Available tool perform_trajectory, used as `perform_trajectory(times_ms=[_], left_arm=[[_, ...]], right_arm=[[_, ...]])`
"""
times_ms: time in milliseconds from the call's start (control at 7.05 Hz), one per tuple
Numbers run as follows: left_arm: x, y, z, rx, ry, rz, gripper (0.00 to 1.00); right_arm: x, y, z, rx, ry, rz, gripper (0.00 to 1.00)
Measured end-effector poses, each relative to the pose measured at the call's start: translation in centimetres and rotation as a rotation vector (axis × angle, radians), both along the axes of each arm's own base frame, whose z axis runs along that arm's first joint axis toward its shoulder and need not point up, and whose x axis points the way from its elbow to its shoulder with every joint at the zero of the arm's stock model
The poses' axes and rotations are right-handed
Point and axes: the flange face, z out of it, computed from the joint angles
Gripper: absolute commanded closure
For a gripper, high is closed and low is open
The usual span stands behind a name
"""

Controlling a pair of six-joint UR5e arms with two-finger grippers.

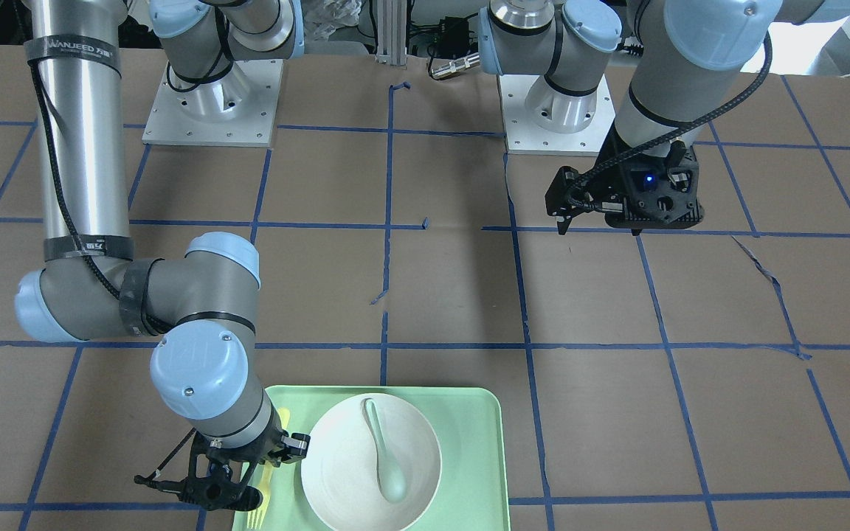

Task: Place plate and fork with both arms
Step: 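Lift the yellow fork and lower it onto the tray beside the plate, then open the right gripper and raise it away from the fork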

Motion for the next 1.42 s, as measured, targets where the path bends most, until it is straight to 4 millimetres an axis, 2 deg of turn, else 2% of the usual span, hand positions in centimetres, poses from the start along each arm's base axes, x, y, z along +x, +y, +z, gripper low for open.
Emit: perform_trajectory(times_ms=[568, 852, 1135, 1277, 1419], left_arm=[[0.4, -0.4, 0.4, -0.016, 0.006, -0.066, 0.00], [0.6, -1.0, 1.3, -0.035, 0.034, -0.064, 0.00], [1.0, -1.1, 1.3, -0.032, 0.050, -0.054, 0.00], [1.0, -1.0, 1.1, -0.028, 0.053, -0.054, 0.00], [0.9, -1.0, 1.0, -0.025, 0.051, -0.055, 0.00]], right_arm=[[-0.2, -0.1, -1.7, -0.031, -0.051, 0.042, 0.98], [-0.3, -0.1, -2.0, -0.039, -0.043, 0.071, 0.09], [-0.4, 0.1, -2.2, -0.033, -0.034, 0.071, 0.05], [-0.5, 0.3, -1.8, -0.032, -0.027, 0.066, 0.05], [-0.8, 1.0, -0.3, -0.026, 0.002, 0.064, 0.05]])
